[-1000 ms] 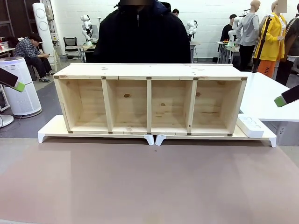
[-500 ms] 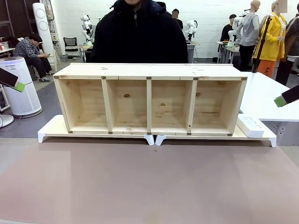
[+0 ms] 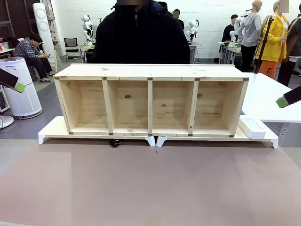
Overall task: Perform cable management.
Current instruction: When the cord part of the Power Cable appears at the lower middle area of the table and stops, grasp the cord part of the Power Cable.
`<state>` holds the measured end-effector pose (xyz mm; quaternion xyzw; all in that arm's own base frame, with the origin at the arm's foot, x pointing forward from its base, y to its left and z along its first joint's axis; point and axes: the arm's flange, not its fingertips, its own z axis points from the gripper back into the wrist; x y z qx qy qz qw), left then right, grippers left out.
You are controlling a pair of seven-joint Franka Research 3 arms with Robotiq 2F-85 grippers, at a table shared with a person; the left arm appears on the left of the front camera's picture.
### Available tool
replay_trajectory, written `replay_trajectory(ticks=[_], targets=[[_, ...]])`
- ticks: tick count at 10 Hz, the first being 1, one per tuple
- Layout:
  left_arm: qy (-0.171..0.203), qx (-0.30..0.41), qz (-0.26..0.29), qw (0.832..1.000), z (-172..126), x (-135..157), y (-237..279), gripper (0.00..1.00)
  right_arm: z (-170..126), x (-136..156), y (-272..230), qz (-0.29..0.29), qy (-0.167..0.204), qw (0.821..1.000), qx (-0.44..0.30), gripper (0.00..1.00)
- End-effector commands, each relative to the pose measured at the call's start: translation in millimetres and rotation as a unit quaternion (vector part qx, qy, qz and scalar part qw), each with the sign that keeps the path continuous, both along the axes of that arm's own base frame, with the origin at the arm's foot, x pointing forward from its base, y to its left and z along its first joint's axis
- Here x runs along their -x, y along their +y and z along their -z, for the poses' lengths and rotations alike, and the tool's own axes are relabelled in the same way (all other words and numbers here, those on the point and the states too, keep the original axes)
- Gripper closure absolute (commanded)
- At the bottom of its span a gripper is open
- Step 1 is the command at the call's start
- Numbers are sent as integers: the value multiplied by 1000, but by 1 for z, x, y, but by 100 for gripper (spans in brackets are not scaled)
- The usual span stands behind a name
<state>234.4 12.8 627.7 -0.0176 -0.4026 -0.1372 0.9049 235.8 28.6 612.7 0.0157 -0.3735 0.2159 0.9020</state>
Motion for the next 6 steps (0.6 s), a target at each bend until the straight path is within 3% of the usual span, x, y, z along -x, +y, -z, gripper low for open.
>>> replay_trajectory(ticks=[1,6], targets=[[-3,1,-2,1000,-1,-1,0,0,1,-5,0,1,-3,1000,-2,0],[-3,1,-2,1000,-1,-1,0,0,1,-5,0,1,-3,1000,-2,0]])
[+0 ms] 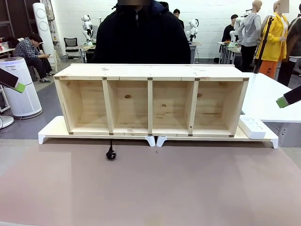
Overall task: Perform cable management.
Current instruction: When the cord part of the Power Cable appears at the lower middle area of the table and stops, grasp the cord part of the Power Cable.
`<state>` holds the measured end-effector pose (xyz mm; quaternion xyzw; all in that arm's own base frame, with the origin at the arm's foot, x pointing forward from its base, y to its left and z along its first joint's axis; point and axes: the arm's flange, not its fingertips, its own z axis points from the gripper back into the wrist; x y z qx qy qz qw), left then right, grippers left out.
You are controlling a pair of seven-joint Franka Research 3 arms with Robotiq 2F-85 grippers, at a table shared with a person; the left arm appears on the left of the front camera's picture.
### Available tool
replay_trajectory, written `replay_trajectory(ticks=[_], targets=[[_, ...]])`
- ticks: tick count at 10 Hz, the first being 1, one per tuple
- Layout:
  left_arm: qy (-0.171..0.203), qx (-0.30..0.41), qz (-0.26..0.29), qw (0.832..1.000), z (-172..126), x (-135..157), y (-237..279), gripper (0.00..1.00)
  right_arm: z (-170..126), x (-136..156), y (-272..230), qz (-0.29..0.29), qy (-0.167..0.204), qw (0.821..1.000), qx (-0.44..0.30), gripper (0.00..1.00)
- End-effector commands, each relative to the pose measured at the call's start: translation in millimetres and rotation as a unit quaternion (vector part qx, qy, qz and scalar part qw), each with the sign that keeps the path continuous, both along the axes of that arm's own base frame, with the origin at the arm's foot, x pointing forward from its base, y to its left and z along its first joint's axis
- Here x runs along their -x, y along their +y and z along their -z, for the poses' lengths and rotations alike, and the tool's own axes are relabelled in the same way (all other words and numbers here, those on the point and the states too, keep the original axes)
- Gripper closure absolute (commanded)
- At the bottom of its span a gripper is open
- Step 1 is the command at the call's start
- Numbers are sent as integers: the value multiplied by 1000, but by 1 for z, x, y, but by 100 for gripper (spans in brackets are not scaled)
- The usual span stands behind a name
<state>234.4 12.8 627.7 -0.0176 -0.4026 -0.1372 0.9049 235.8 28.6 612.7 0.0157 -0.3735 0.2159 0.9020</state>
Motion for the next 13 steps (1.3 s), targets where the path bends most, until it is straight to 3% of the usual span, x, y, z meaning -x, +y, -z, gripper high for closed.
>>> replay_trajectory(ticks=[1,13], targets=[[-3,1,-2,1000,-1,-1,0,0,1,-5,0,1,-3,1000,-2,0],[-3,1,-2,1000,-1,-1,0,0,1,-5,0,1,-3,1000,-2,0]])
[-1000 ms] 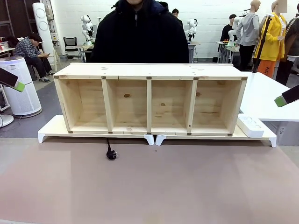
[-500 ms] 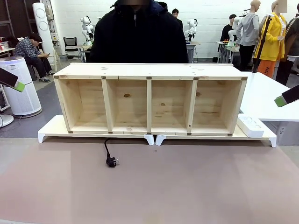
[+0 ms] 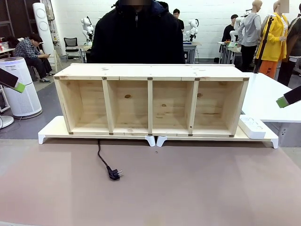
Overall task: Perform cable management.
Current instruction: When the cord part of the Power Cable appears at the lower middle area of the table and stops, grasp the cord part of the Power Cable.
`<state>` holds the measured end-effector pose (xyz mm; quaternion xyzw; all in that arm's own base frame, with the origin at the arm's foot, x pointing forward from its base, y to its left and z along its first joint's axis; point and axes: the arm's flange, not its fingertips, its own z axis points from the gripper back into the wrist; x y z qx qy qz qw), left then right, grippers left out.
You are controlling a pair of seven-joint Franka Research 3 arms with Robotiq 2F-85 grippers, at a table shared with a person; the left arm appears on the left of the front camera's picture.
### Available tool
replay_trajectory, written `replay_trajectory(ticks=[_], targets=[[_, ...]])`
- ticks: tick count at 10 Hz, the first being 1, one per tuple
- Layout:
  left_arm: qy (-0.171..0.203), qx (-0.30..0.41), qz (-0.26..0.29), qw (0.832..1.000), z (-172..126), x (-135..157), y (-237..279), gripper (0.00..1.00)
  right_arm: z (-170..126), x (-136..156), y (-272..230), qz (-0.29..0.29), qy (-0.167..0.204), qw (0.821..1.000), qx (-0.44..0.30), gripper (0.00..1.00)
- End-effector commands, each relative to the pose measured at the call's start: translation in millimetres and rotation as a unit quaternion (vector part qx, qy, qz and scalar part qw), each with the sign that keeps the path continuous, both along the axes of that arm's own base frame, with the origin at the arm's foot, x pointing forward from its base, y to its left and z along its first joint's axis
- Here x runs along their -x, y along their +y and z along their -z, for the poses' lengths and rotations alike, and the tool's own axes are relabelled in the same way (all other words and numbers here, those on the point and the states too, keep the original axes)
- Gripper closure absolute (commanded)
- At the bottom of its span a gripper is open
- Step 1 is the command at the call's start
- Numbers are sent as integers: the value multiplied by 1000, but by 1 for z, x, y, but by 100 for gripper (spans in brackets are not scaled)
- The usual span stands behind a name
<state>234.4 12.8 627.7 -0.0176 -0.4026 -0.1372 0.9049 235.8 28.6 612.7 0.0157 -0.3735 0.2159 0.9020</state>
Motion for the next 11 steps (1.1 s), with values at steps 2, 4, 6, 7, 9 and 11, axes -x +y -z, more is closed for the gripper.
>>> replay_trajectory(ticks=[2,4,6,7,9,11], targets=[[-3,1,-2,1000,-1,-1,0,0,1,-5,0,1,-3,1000,-2,0],[-3,1,-2,1000,-1,-1,0,0,1,-5,0,1,-3,1000,-2,0],[-3,1,-2,1000,-1,-1,0,0,1,-5,0,1,-3,1000,-2,0],[-3,1,-2,1000,-1,-1,0,0,1,-5,0,1,-3,1000,-2,0],[-3,1,-2,1000,-1,-1,0,0,1,-5,0,1,-3,1000,-2,0],[-3,1,-2,1000,-1,-1,0,0,1,-5,0,1,-3,1000,-2,0]])
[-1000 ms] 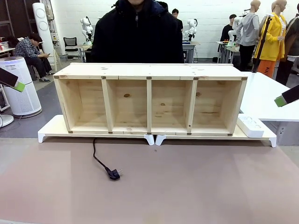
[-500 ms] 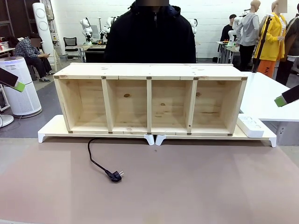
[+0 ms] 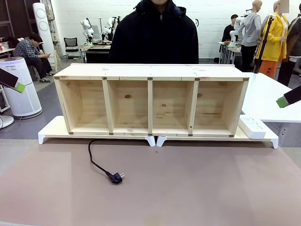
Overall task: Perform cable management.
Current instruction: When the cord part of the Power Cable appears at the lower middle area of the table and stops, grasp the cord part of the Power Cable.
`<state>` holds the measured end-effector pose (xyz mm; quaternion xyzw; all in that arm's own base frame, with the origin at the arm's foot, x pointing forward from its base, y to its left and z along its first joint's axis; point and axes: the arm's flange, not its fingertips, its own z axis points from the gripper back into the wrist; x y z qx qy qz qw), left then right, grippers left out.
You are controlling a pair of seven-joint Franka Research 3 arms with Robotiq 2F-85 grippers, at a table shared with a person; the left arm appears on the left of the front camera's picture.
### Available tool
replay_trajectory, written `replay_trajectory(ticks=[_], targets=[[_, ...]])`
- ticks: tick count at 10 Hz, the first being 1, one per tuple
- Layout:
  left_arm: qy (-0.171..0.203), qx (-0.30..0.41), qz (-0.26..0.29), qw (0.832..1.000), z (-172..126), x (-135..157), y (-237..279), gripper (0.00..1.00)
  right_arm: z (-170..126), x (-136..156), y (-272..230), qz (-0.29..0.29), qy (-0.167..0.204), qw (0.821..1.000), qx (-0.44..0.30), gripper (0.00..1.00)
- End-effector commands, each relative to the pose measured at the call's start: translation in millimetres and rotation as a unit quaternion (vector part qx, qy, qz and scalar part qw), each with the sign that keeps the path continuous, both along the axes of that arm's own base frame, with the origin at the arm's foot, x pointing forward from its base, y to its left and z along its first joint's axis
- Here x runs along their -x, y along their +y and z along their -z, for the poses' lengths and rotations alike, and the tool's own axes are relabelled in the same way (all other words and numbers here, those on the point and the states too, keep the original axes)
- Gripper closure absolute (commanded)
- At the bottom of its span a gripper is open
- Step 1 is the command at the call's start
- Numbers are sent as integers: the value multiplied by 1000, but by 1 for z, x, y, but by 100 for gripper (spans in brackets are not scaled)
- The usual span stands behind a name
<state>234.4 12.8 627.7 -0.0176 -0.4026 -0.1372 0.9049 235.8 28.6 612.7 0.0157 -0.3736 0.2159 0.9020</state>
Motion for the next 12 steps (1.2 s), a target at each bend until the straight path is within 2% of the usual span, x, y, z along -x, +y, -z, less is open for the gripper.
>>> replay_trajectory(ticks=[1,2,4,7,10,12], targets=[[-3,1,-2,1000,-1,-1,0,0,1,-5,0,1,-3,1000,-2,0],[-3,1,-2,1000,-1,-1,0,0,0,0,0,0,0,1000,0,0],[-3,1,-2,1000,-1,-1,0,0,-6,-19,37,-48,19,997,56,0],[-3,1,-2,1000,-1,-1,0,0,-9,-32,101,-112,21,988,101,0],[-3,1,-2,1000,-1,-1,0,0,6,-41,167,-160,27,979,122,0],[-3,1,-2,1000,-1,-1,0,0,32,-56,217,-200,32,972,119,0]])
